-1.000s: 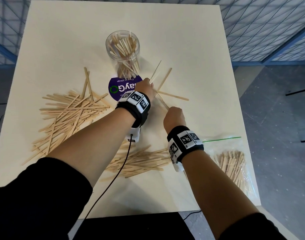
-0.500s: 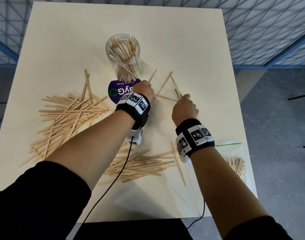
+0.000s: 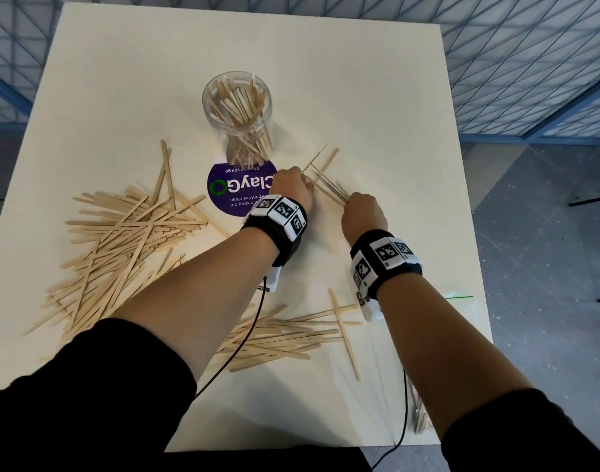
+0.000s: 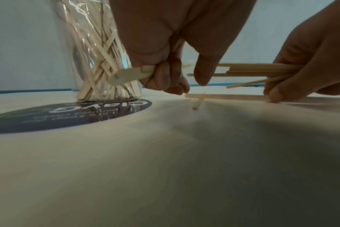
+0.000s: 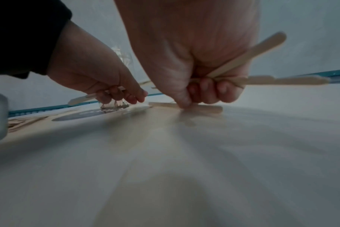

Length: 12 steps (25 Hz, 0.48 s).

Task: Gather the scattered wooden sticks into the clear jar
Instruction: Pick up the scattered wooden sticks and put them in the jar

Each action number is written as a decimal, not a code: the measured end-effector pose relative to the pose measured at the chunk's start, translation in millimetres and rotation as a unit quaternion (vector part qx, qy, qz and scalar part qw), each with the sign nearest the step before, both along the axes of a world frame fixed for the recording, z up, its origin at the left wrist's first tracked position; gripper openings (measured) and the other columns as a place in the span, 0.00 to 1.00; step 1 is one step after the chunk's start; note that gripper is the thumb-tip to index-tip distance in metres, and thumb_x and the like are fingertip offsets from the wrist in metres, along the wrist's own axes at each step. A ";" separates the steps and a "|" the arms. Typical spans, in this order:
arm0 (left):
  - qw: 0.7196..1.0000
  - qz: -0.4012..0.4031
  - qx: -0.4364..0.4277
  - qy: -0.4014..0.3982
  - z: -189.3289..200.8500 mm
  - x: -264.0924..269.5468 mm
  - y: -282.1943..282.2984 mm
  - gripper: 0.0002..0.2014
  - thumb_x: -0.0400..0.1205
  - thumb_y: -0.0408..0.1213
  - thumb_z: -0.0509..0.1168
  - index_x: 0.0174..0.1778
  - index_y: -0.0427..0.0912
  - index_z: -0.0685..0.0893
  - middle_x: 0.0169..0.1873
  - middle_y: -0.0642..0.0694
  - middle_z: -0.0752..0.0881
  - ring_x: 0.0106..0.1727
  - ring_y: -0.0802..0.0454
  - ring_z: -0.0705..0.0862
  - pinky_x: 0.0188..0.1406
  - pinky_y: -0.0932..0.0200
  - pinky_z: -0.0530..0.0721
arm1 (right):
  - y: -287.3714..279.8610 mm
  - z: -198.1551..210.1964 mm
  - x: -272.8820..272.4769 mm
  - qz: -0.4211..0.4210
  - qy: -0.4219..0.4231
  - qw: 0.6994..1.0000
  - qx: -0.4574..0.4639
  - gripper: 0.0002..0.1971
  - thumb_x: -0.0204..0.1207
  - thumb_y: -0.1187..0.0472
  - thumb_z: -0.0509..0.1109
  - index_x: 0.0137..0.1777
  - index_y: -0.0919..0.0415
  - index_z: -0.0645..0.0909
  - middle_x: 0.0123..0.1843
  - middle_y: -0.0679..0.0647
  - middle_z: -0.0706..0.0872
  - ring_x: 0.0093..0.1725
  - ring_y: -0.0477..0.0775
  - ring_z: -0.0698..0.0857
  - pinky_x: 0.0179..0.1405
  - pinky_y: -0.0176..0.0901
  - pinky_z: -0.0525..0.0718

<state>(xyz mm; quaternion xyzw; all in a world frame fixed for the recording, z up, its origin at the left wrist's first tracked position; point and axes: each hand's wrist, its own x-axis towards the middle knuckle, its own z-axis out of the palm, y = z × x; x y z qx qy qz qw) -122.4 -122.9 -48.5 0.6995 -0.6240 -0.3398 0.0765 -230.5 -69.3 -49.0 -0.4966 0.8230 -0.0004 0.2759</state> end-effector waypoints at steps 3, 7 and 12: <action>1.000 -0.017 0.007 -0.009 1.5 -3.1 -2.1 0.14 0.80 0.39 0.65 0.57 0.33 0.82 0.58 0.37 0.85 0.59 0.41 0.84 0.59 0.52 0.83 | 4.7 -1.3 -6.2 -0.034 0.015 0.999 -0.002 0.13 0.79 0.71 0.54 0.61 0.70 0.73 0.64 0.64 0.79 0.63 0.65 0.80 0.60 0.51 0.79; 0.994 -0.074 0.018 -0.075 6.2 -9.6 0.7 0.12 0.82 0.29 0.59 0.57 0.30 0.83 0.58 0.34 0.86 0.59 0.38 0.85 0.54 0.52 0.83 | 14.6 -0.1 -12.0 -0.092 -0.017 0.996 -0.009 0.15 0.79 0.70 0.52 0.64 0.71 0.68 0.66 0.67 0.77 0.66 0.66 0.77 0.66 0.54 0.78; 0.985 -0.116 0.022 -0.125 9.9 -12.2 12.1 0.15 0.83 0.25 0.53 0.62 0.29 0.79 0.64 0.34 0.82 0.67 0.37 0.80 0.64 0.50 0.79 | 29.6 10.7 -6.6 -0.120 -0.102 0.987 -0.021 0.16 0.77 0.74 0.49 0.63 0.70 0.65 0.64 0.70 0.79 0.62 0.70 0.80 0.60 0.57 0.80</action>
